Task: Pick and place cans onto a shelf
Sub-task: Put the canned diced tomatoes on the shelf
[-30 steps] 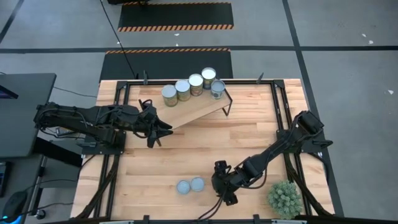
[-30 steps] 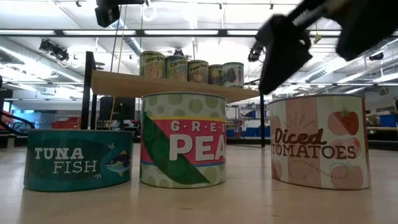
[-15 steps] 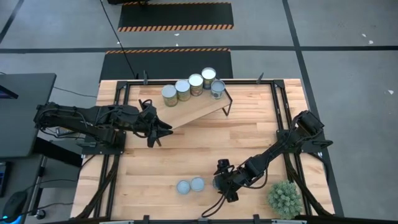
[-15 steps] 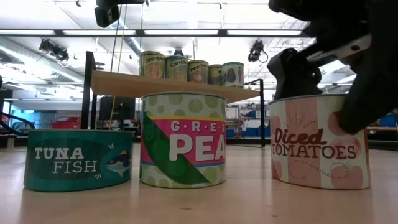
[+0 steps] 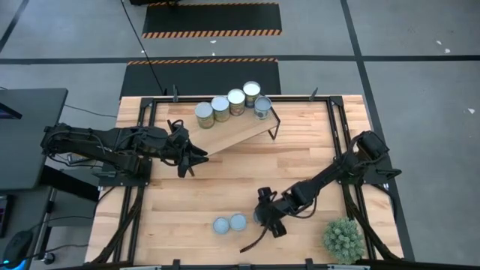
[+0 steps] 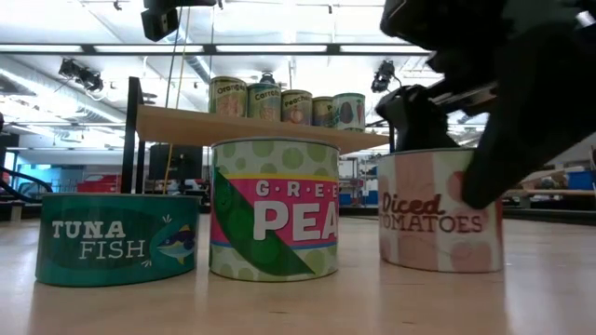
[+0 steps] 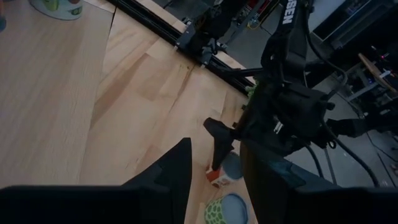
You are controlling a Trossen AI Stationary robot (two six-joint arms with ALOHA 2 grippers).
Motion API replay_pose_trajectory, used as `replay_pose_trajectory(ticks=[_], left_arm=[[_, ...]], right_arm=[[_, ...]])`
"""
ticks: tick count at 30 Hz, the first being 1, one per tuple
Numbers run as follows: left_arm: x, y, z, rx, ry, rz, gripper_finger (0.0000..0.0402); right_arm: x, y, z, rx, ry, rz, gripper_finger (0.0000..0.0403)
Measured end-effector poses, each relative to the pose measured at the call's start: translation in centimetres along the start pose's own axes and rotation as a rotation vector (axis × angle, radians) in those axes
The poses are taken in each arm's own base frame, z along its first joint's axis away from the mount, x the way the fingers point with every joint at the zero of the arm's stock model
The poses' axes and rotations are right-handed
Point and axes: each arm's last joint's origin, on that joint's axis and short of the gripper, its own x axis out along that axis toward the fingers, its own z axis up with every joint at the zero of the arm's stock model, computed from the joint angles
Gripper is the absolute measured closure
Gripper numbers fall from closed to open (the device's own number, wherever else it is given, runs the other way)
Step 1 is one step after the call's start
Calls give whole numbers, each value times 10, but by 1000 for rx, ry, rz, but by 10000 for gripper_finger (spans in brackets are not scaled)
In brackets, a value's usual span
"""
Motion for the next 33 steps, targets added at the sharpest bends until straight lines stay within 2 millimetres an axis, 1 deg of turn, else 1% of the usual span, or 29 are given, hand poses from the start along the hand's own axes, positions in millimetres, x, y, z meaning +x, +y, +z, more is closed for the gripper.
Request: replay_pose_trajectory(ticks=[3,5,8,11,14,16,19,22,24,27,30,33], left_arm=[[0,0,0,-17,0,0,260],[0,0,0,-19,1,0,260],[0,0,0,-19,1,-1,260],[0,-1,1,-21,-9,-8,260],[0,-1,2,-20,-23,-13,260],[0,-1,2,-20,-32,1,260],[0,0,3,-20,-48,21,260],[0,0,3,-20,-72,52,260],[0,1,4,-21,-83,67,260],[0,1,4,-21,-85,68,260],[0,1,4,-20,-82,70,260],[0,1,4,-19,-83,70,260]], right_arm=[[-7,-13,3,-61,41,9,111],[-18,-23,8,-100,60,-5,111],[-41,-42,21,-110,40,-31,111],[-63,-62,25,-101,20,-49,111],[-92,-82,33,-114,-59,-89,110],[-110,-98,37,-91,-87,-121,108],[-132,-125,44,-37,-64,-160,108],[-151,-148,54,-28,-71,-190,110],[-159,-161,62,-28,-92,-204,110],[-164,-182,71,-25,-94,-198,109],[-159,-201,74,-38,-22,-204,109],[-155,-217,80,-63,8,-212,109]])
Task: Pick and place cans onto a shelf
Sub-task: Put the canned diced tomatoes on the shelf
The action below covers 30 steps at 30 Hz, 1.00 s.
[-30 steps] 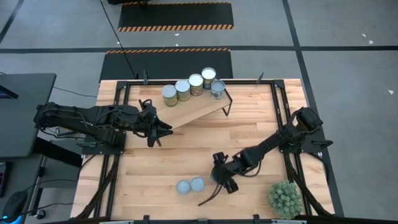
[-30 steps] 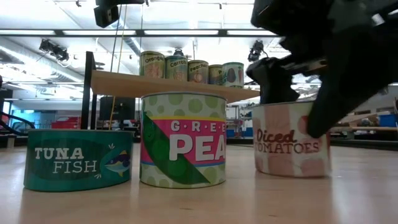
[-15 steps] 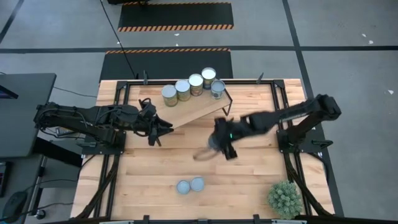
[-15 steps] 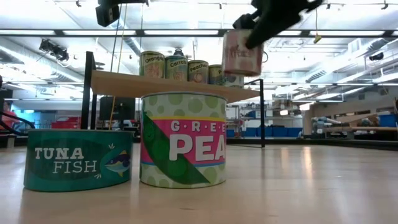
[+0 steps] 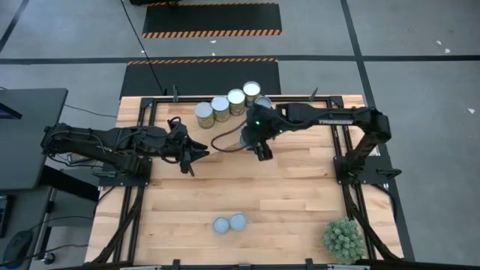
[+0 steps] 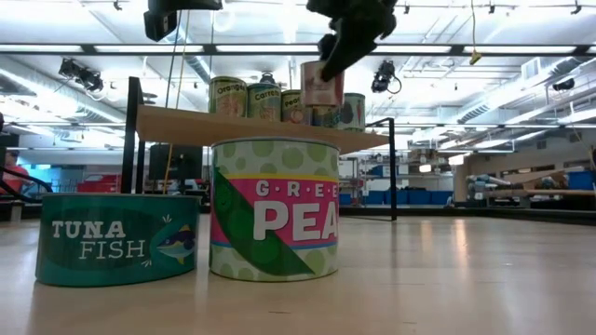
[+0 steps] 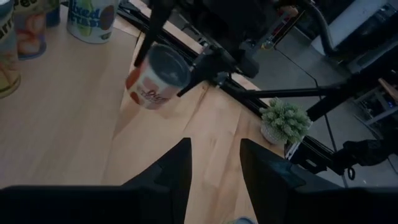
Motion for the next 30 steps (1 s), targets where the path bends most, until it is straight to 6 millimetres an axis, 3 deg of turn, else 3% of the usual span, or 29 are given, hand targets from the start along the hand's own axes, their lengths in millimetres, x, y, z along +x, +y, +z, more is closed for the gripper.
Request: replay_pose_trajectory(ticks=[5,13,30], left_arm=[[0,0,0,-1,2,1,260],[0,0,0,-1,4,-2,260],[0,0,-1,-1,9,0,260]], right_arm=[[7,-31,4,17,-2,-48,109],[18,-64,-15,53,51,-61,106],[26,-54,-13,-31,143,-115,5]])
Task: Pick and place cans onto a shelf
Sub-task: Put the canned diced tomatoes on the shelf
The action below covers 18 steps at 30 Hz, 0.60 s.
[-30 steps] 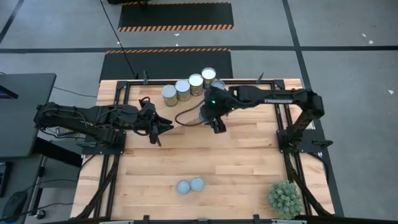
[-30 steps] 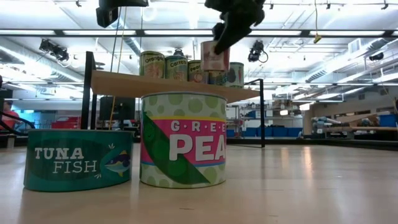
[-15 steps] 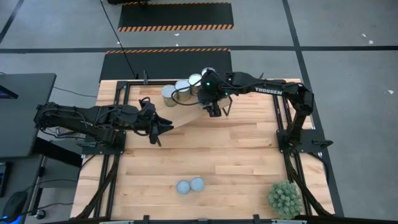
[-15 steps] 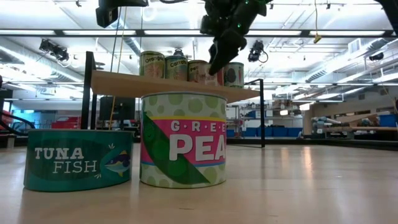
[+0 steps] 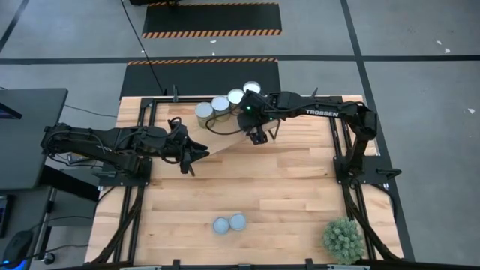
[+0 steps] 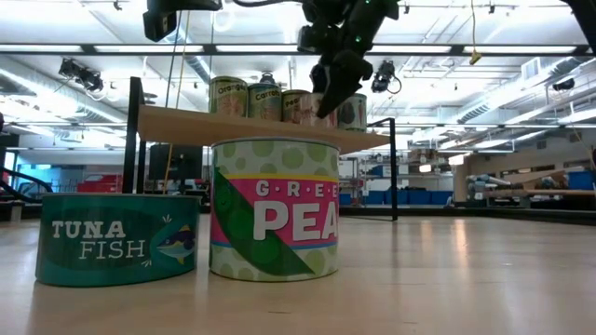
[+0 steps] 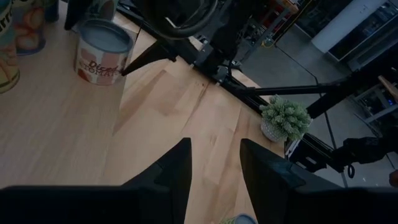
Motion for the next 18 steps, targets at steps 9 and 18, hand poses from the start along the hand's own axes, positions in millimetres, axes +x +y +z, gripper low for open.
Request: replay_pose_trajectory(ticks=[9,18], left_arm=[[0,-1,0,-25,15,-19,260],[0,-1,-1,-33,34,-46,260]], right_arm=[[-12,5,12,-97,20,-107,12],[-22,8,18,-159,62,-171,17]])
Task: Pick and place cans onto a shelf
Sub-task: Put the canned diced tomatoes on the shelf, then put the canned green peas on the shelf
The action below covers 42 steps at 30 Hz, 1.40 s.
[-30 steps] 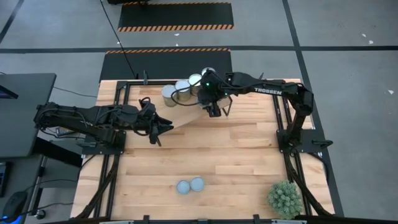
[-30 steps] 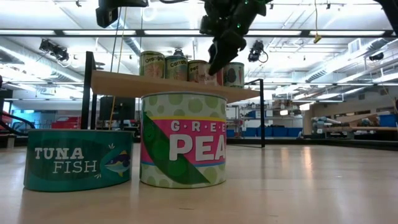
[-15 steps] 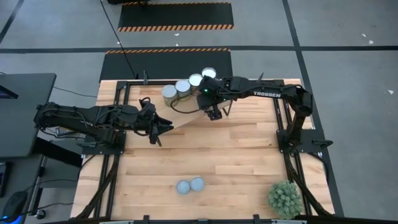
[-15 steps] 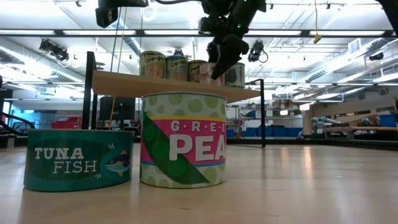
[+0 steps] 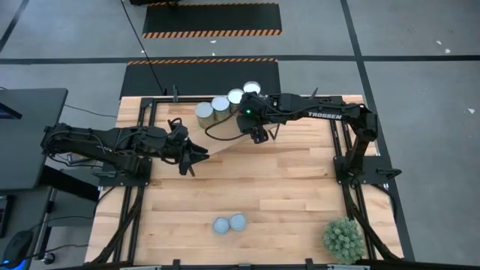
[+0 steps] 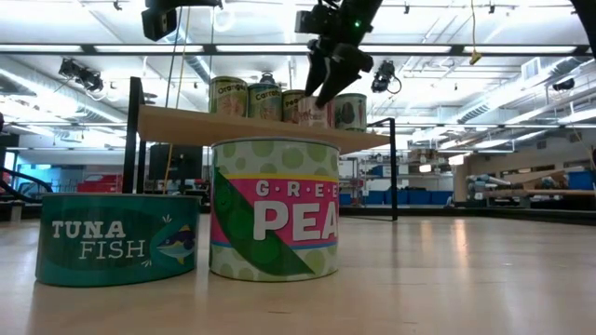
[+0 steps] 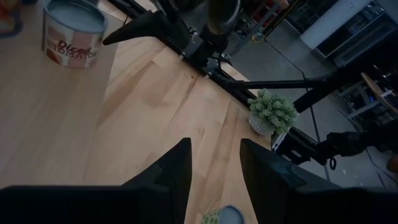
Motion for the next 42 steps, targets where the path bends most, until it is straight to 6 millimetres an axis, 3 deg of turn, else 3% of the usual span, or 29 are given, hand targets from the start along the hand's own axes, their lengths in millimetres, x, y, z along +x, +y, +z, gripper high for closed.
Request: replay_pose_trajectory(ticks=[19,28,37,42], left_arm=[[0,0,0,2,-1,-3,260],[0,-5,2,-16,14,-88,260],[-3,-19,-8,53,59,-178,260],[-3,-30,-20,79,96,-209,260]], right_arm=[[-14,11,3,-106,130,-127,29],[-53,16,6,31,24,-160,30],[-85,29,11,205,-144,-36,30],[-92,44,20,318,-238,168,30]])
